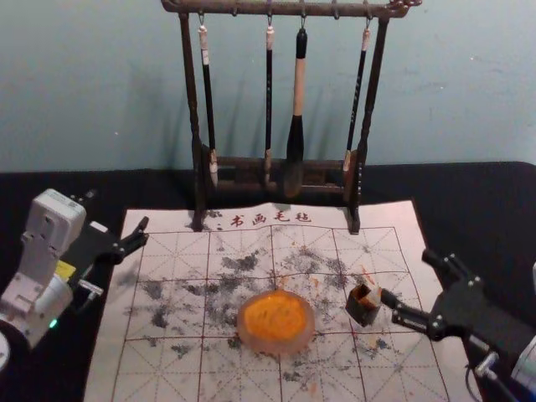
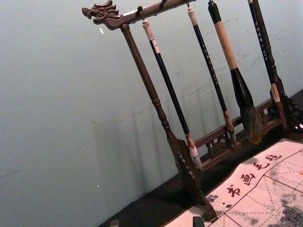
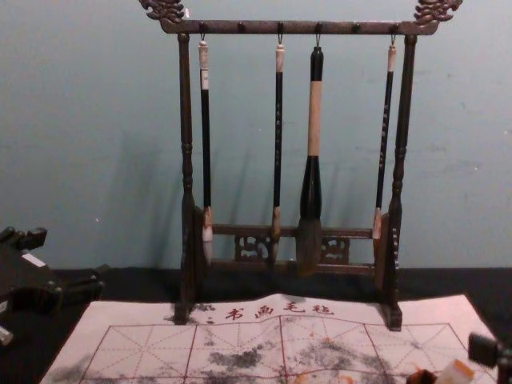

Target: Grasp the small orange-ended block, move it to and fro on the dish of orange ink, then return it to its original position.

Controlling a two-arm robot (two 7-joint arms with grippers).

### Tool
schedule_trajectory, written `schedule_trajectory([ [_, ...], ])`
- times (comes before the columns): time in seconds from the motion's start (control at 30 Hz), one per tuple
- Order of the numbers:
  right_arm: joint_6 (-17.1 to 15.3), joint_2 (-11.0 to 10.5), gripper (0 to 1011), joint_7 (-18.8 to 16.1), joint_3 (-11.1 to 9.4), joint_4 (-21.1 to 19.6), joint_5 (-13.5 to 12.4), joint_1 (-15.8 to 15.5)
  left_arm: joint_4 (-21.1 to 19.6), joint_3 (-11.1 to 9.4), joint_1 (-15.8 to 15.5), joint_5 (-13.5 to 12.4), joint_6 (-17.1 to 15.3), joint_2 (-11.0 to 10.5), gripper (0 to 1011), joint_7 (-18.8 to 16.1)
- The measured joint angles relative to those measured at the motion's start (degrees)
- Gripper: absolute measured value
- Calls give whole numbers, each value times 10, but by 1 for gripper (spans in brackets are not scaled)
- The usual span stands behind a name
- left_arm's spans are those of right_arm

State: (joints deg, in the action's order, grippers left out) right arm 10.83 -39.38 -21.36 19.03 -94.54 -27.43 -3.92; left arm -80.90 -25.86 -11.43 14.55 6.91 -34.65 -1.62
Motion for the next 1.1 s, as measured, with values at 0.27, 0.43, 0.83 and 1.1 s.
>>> schedule_trajectory([
  [0.27,-18,8,1000,-18,4,4,1,-7,0,0,0,0,0,0,1001,0],
  [0.43,-33,15,1000,-24,6,13,7,-6,0,0,0,0,0,0,1001,0],
  [0.83,-48,33,1000,-36,5,42,27,7,0,0,0,0,0,0,1001,0],
  [1.1,-49,48,1000,-45,-1,60,37,18,0,0,0,0,0,0,1001,0],
])
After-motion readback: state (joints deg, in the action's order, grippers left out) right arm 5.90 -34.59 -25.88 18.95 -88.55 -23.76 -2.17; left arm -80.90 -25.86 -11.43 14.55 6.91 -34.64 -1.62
